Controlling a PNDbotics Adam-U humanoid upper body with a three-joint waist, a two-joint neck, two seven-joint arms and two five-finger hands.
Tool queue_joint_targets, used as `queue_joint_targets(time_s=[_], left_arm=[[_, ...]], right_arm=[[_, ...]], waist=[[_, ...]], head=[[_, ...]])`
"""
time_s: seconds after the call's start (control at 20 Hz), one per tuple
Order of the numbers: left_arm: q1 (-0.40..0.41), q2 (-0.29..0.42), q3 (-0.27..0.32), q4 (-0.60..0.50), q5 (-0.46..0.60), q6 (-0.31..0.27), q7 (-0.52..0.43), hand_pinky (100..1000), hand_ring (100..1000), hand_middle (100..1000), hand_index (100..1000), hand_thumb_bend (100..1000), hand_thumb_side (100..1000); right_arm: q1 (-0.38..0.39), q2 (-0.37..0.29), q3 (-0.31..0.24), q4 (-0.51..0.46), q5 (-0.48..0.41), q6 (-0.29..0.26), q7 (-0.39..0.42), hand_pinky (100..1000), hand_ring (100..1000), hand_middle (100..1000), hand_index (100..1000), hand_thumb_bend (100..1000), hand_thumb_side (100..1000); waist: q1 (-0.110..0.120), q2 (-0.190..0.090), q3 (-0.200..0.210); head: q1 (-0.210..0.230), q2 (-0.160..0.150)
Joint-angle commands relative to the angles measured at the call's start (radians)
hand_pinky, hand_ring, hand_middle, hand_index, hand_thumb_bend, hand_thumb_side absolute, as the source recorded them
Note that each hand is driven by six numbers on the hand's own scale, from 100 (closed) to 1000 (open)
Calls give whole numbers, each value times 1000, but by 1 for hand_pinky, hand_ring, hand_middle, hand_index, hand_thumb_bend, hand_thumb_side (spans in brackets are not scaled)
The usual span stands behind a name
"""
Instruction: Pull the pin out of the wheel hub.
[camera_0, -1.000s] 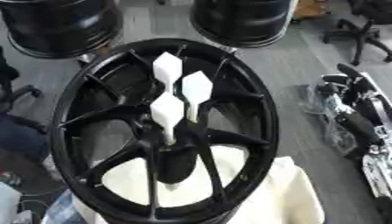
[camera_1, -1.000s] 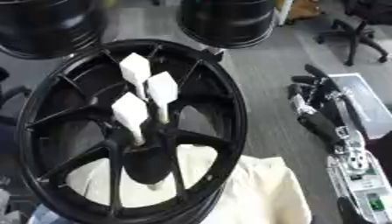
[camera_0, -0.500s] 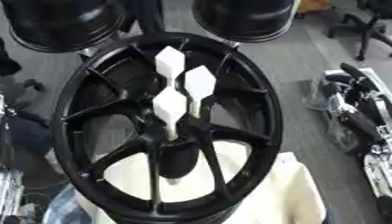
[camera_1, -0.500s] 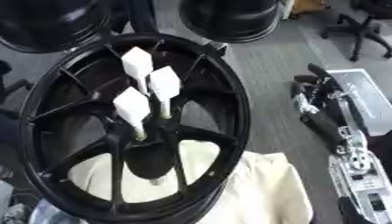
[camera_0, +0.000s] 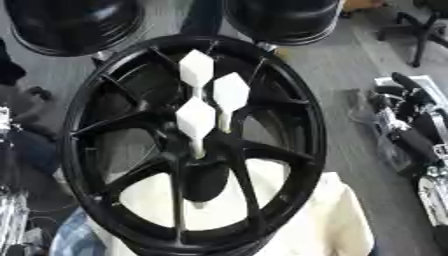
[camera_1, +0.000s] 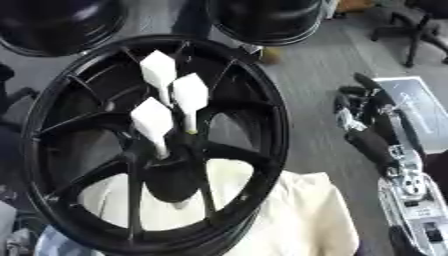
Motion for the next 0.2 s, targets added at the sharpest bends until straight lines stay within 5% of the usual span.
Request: queue_joint_targets(time_s=[0.05, 0.2], left_arm=[[-7, 2, -2, -18, -1, -2, -5, 759, 776, 686, 811, 395, 824], [-7, 5, -3, -16, -2, -2, -9, 758, 775, 685, 811, 394, 823]], right_arm=[[-10, -12, -8, -21, 5, 3, -4, 806, 751, 749, 934, 178, 356], [-9, -12, -9, -20, 7, 4, -5, 806, 751, 749, 933, 177, 356]], waist=[[1, -10, 2], [3, -12, 1]], head=[[2, -1], [2, 3]])
